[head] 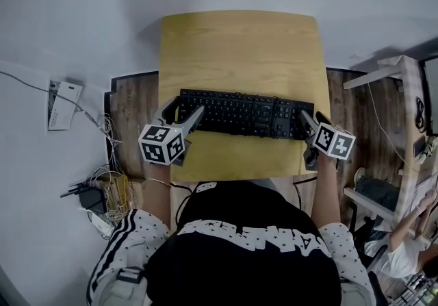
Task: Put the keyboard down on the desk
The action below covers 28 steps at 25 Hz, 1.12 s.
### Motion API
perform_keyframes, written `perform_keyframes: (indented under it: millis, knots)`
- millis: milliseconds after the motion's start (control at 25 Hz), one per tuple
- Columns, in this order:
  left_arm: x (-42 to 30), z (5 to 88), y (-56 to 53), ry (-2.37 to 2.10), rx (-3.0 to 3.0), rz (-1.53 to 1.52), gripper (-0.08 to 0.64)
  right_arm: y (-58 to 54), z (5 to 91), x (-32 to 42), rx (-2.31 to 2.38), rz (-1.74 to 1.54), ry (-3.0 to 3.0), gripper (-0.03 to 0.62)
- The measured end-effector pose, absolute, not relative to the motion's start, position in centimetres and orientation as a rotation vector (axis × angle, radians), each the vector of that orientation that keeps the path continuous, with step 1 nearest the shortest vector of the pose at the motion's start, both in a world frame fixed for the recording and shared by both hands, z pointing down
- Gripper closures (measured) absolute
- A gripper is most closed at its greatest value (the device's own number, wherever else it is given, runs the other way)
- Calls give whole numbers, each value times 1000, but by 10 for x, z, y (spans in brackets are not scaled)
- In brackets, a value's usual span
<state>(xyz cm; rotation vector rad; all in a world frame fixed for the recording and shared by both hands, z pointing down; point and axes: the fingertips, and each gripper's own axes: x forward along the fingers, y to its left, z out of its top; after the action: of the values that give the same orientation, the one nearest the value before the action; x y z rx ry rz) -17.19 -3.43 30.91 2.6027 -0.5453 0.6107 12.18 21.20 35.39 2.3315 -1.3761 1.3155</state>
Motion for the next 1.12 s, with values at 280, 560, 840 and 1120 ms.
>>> perform_keyframes:
  millis: [280, 560, 840, 1120]
  knots:
    - [-158, 289, -13, -457, 2631, 590, 250, 212, 323, 117, 2417, 1230, -1437, 334]
    - [-152, 266, 1, -411, 2685, 552, 351, 214, 298, 106, 2496, 1135, -1489, 491]
    - [-150, 242, 6, -408, 2746, 491, 441, 214, 272, 92, 2541, 1094, -1568, 581]
    - [-139, 217, 11, -397, 2827, 441, 542, 213, 240, 83, 2550, 1022, -1673, 581]
